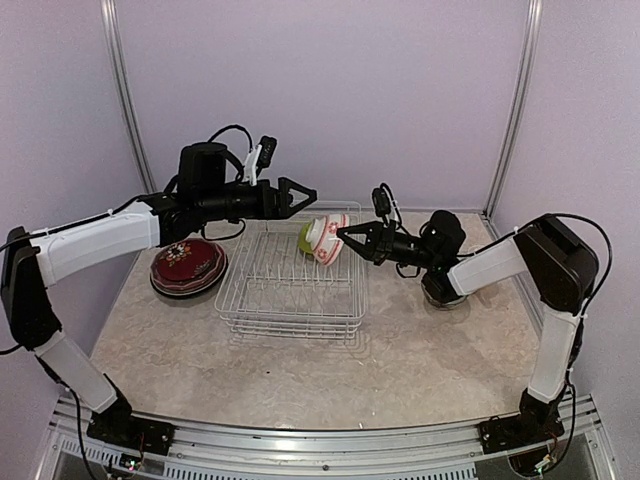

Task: Unload the mixed dishes from the dish rack
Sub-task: Pass from the left arm to the right, then place the bowl in the bowl.

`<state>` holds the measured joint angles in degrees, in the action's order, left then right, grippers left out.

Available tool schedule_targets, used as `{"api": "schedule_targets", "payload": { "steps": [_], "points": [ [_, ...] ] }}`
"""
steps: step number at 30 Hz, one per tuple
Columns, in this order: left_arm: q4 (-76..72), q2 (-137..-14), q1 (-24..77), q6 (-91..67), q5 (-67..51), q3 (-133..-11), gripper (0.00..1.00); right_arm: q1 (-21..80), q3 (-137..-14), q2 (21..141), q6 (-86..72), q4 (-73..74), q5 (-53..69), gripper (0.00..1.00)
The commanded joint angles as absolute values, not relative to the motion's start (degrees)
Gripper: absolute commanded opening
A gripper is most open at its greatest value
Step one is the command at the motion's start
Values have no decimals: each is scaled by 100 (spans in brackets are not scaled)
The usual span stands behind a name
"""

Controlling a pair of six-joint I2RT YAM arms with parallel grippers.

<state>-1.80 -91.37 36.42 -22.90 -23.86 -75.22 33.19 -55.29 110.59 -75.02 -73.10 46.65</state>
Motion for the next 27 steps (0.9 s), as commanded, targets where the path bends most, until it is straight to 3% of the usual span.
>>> {"api": "schedule_targets", "payload": {
  "steps": [1, 6, 9, 13, 20, 27],
  "points": [
    [99, -8777, 3656, -2075, -2208, -7484, 95, 3256, -5499, 10414, -6669, -6785, 4564, 0],
    [365, -8609, 3656, -1962, -2027, -7453, 99, 3225, -5678, 9603, -4745, -3951, 3946, 0],
    [499, -8554, 3663, -1936, -1889, -7422, 99, 3243, -6029, 9045, -3306, -1482, 2713, 0],
    [615, -8565, 3673, -1923, -1753, -7383, 99, 3239, -6225, 8460, -2360, 588, 1079, 0],
    [813, -8719, 3709, -1689, -1573, -7483, 99, 3243, -6350, 7969, -1791, 2924, -547, 0],
    [919, -9029, 3793, -1527, -1512, -7690, 99, 3243, -6682, 8319, -1887, 4349, -1203, 0]
  ]
}}
